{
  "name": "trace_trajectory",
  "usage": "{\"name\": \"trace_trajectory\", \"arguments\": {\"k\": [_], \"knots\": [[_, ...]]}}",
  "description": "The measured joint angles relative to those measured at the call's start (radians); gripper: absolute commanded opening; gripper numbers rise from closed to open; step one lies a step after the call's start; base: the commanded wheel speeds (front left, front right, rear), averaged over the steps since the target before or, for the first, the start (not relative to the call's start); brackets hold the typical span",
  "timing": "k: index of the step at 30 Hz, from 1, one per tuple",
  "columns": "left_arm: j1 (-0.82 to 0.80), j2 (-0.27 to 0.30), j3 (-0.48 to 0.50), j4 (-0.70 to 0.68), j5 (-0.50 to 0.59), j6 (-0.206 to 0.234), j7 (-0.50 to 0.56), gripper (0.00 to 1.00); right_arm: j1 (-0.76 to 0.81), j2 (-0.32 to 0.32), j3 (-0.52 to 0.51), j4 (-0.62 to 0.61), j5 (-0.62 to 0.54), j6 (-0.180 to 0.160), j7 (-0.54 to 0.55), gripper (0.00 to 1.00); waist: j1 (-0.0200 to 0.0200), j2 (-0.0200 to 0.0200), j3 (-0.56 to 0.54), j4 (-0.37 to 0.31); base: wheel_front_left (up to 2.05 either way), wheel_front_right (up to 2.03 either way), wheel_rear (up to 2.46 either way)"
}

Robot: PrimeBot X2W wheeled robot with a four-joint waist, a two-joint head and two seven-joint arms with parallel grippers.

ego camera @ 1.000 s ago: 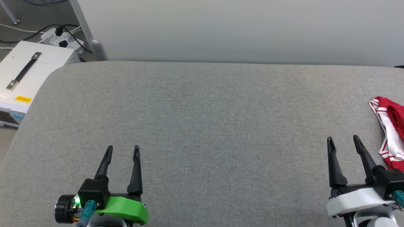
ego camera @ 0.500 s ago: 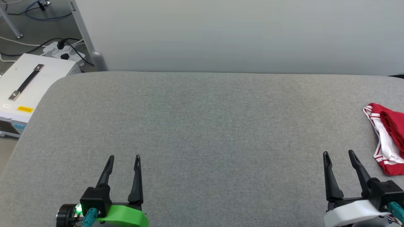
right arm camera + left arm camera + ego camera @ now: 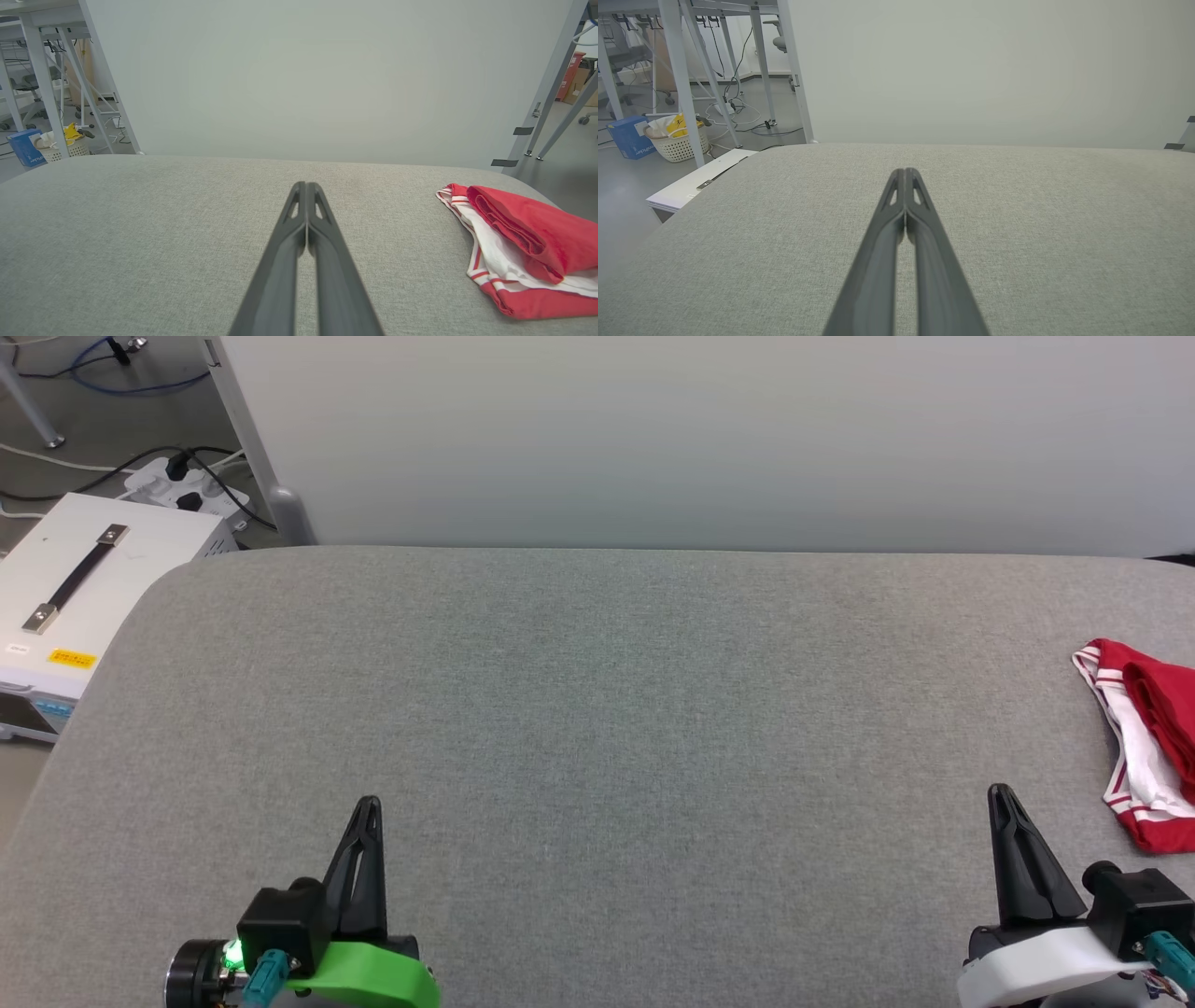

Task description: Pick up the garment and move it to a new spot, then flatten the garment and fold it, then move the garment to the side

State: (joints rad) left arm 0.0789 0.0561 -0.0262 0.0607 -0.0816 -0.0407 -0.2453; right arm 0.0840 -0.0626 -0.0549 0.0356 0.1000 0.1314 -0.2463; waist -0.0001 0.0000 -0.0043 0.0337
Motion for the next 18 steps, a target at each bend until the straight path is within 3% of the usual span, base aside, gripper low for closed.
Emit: {"name": "trace_trajectory", "arguments": {"k": [18], "knots": [[-0.002,0.000,0.001,-0.007,0.004,0.001,0.037,0.00,-0.004,0.000,0.008,-0.003,-0.010,0.000,0.039,0.00,0.0000,0.0000,0.001,-0.005,0.00,0.00,0.00]]}}
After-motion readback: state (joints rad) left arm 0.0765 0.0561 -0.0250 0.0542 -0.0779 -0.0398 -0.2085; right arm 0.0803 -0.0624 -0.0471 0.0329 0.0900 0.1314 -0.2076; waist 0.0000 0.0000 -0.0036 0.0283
